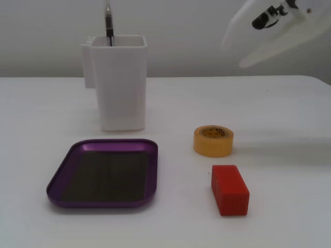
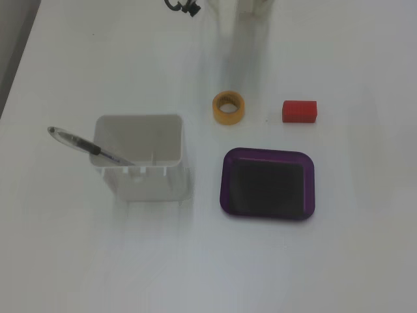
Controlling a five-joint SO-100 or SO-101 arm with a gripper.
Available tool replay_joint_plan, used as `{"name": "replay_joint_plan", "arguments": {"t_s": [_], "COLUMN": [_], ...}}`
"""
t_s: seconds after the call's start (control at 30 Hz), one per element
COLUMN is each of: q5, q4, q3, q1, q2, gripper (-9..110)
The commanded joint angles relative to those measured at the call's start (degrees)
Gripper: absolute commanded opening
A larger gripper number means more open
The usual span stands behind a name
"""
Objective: Pick up the red cube and place it in the box.
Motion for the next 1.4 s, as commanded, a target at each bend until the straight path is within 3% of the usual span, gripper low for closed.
{"name": "replay_joint_plan", "arguments": {"t_s": [0.0, 0.17, 0.37, 1.17, 1.37], "q5": [3.78, 9.93, 14.5, 23.38, 23.38], "q4": [10.11, 21.62, 26.1, 16.44, 16.08], "q3": [-20.21, -39.55, -50.19, -50.1, -49.04], "q1": [-6.94, -17.93, -19.25, -19.34, -24.87], "q2": [-17.75, -37.0, -52.21, -67.68, -68.29], "gripper": [14, 21, 23, 23, 22]}}
